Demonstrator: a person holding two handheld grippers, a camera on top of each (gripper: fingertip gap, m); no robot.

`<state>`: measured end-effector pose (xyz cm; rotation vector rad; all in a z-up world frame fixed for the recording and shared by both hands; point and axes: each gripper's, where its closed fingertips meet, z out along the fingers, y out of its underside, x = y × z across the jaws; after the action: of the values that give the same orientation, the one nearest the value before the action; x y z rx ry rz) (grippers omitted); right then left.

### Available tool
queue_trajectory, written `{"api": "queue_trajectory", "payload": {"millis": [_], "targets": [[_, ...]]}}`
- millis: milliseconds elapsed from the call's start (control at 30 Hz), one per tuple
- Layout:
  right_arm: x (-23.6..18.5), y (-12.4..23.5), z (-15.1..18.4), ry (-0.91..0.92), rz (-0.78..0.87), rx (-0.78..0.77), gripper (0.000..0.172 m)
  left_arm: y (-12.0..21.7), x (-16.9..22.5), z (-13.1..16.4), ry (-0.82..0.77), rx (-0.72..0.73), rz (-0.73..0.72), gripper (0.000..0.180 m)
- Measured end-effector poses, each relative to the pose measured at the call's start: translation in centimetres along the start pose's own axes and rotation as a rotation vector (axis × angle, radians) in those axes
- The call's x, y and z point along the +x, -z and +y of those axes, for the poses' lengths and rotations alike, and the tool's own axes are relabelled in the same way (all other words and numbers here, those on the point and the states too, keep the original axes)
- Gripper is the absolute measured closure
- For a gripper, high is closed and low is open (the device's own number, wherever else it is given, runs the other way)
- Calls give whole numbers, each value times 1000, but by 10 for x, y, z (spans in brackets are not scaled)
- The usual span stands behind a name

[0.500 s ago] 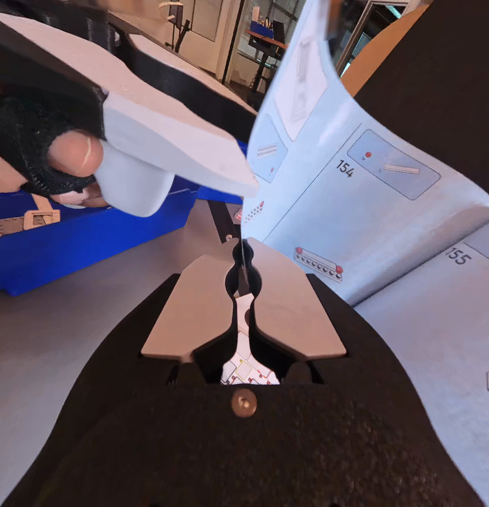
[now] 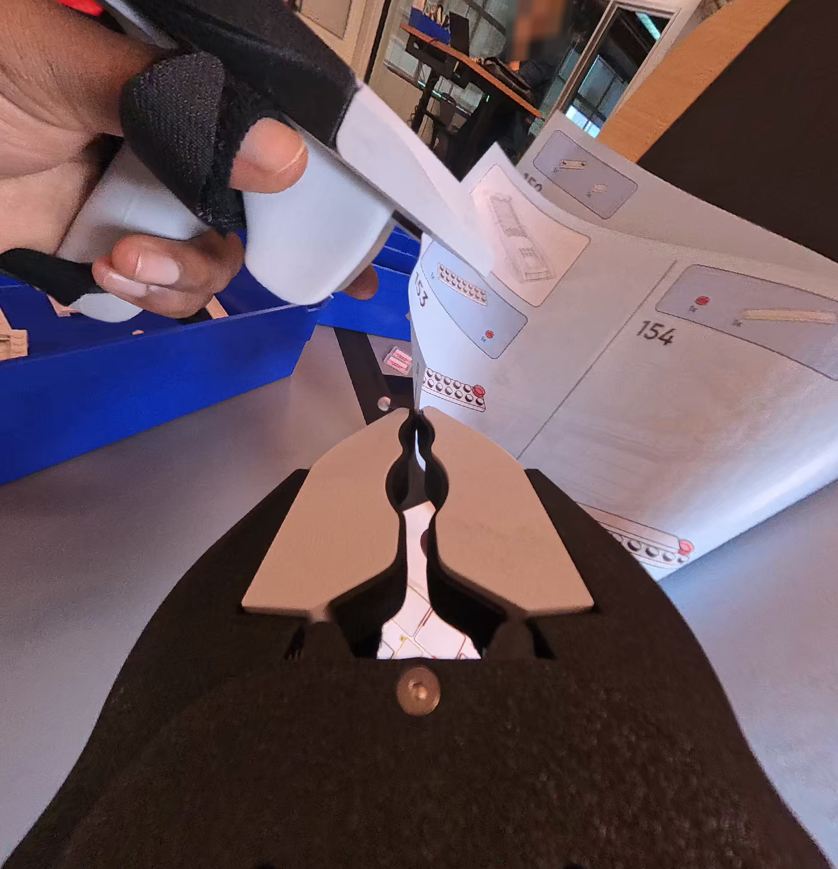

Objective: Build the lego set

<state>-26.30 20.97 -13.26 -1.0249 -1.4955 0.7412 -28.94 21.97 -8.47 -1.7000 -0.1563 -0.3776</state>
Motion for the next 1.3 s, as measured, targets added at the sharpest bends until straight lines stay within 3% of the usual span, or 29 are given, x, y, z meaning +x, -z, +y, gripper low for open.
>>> {"api": "queue_trajectory", "payload": {"millis": [67,133,233,333,400,567,767,867,967,1100,1200,1300], "targets": [[-2,-4,-1,23,12,4,172,-2,-4,3,39,-14,10,146],[-7,-7,-2,27,-3,4,166,-1,-16,1,21,5,-39,180],[-23,2,-9,-12,-102,21,147,-2,-35,-2,4,5,-100,180],[-14,27,-29,-111,-140,103,145,-3,-48,-10,-41,16,-120,180],[19,39,-26,-120,-18,73,148,-7,-55,-11,-71,-10,-140,180],[81,34,22,20,256,-208,161,-18,-64,-17,-156,-15,-188,180],[92,24,32,91,401,-256,164,-1,-70,-24,-131,54,-282,159],[92,24,31,98,435,-258,157,21,-49,-28,-107,162,-269,154],[89,23,31,84,447,-259,150,30,-12,-14,-63,209,-186,153],[89,23,31,89,468,-229,149,7,26,42,117,122,-54,153],[89,24,32,30,447,-206,149,-21,21,80,357,80,-38,146],[88,25,31,-25,390,-205,147,-36,2,94,546,144,-67,141]]}}
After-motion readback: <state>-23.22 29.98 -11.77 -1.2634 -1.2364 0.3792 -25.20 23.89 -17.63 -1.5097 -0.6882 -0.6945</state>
